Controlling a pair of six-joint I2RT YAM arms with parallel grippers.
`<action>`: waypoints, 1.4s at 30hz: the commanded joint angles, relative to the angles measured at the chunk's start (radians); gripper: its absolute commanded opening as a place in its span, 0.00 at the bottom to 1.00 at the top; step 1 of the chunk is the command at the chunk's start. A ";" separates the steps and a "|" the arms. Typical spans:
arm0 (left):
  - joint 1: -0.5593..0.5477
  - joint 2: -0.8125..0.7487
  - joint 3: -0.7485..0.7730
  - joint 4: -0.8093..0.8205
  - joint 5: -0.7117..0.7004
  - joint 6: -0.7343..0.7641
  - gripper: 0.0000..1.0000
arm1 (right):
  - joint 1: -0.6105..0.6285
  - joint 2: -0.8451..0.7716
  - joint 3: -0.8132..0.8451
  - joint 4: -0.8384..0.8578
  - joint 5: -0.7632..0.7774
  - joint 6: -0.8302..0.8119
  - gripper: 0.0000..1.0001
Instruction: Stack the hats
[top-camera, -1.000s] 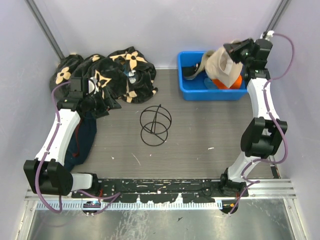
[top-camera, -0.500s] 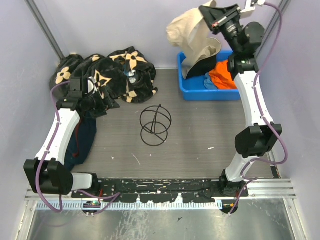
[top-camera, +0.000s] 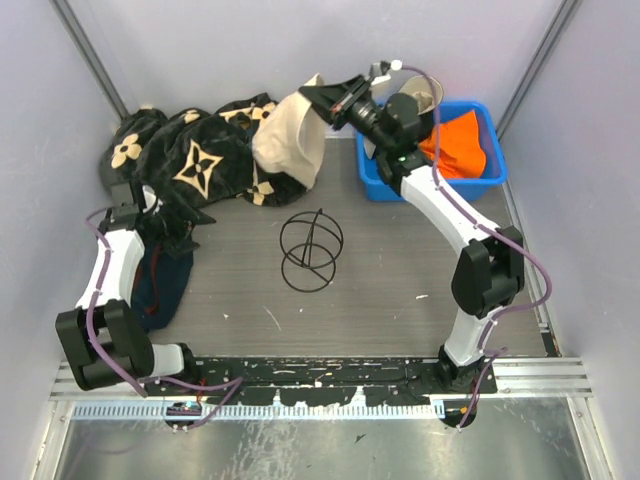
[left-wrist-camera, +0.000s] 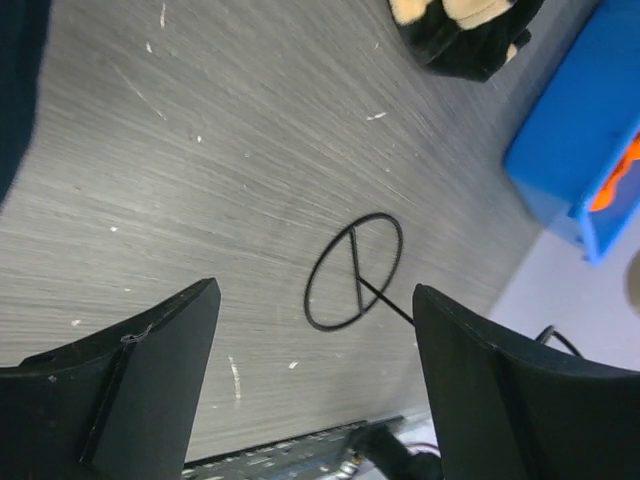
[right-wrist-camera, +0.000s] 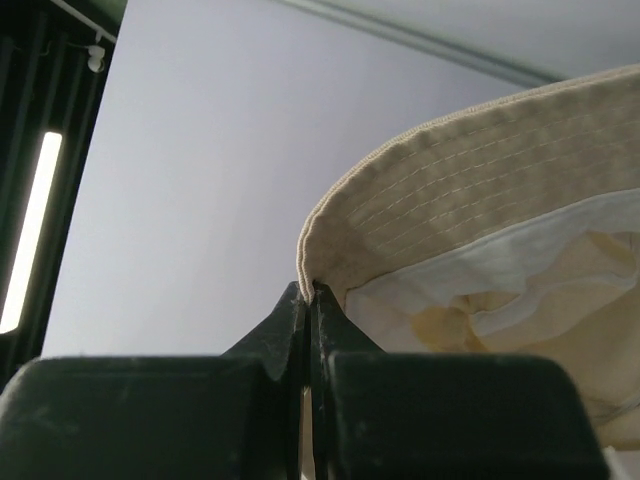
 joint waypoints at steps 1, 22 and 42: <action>0.053 0.005 -0.160 0.285 0.314 -0.195 0.86 | 0.088 0.002 -0.044 0.292 0.053 0.136 0.01; 0.090 0.054 -0.208 0.378 0.358 -0.232 0.85 | 0.267 -0.243 -0.441 0.306 0.163 0.113 0.01; 0.090 0.069 -0.197 0.362 0.342 -0.210 0.85 | 0.268 -0.543 -0.689 -0.017 0.164 -0.071 0.01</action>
